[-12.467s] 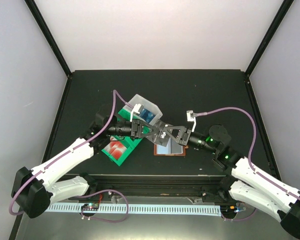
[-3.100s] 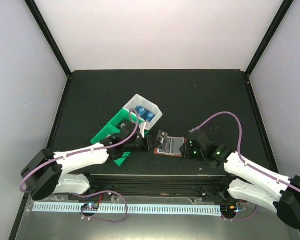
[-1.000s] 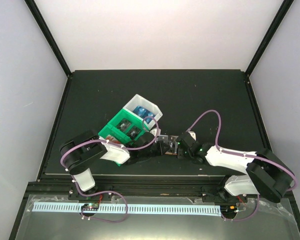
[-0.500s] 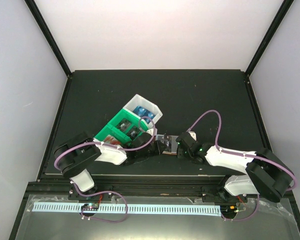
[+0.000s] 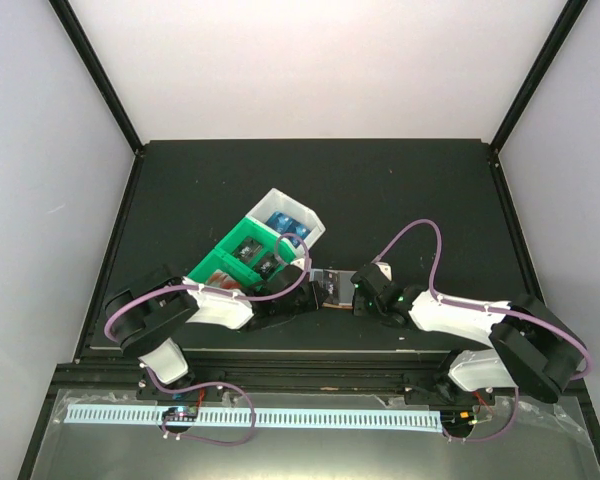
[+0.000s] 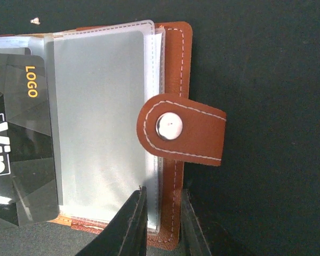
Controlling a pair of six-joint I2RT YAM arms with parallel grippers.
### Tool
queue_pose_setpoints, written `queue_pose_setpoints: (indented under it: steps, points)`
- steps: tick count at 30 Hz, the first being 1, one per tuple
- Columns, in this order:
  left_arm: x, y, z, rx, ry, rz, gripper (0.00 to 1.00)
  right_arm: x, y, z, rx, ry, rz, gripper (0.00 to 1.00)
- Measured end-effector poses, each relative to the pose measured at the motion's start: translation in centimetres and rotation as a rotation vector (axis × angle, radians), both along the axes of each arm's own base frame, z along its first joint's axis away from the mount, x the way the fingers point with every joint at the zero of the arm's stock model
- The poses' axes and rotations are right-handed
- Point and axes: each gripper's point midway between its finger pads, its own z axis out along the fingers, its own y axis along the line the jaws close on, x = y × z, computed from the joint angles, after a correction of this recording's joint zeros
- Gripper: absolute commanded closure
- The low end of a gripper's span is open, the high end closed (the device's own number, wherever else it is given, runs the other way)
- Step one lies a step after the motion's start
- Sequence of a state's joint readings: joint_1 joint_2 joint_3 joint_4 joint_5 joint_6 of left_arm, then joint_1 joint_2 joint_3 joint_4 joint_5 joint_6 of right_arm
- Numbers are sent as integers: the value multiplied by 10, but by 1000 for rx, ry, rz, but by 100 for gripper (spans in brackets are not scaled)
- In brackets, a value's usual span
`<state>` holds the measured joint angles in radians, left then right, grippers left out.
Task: Put the credit cards into the card holder
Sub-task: Insert the credit card into the card holder.
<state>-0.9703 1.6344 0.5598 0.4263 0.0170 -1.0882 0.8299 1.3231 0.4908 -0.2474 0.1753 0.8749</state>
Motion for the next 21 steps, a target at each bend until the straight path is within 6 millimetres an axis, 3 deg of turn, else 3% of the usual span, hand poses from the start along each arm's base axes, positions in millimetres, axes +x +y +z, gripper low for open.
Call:
queue_pose_setpoints:
  steps: [21]
  points:
    - [10, -8, -5, -20, 61, 19, 98, 1, 0, 0, 1, 2, -5, 80]
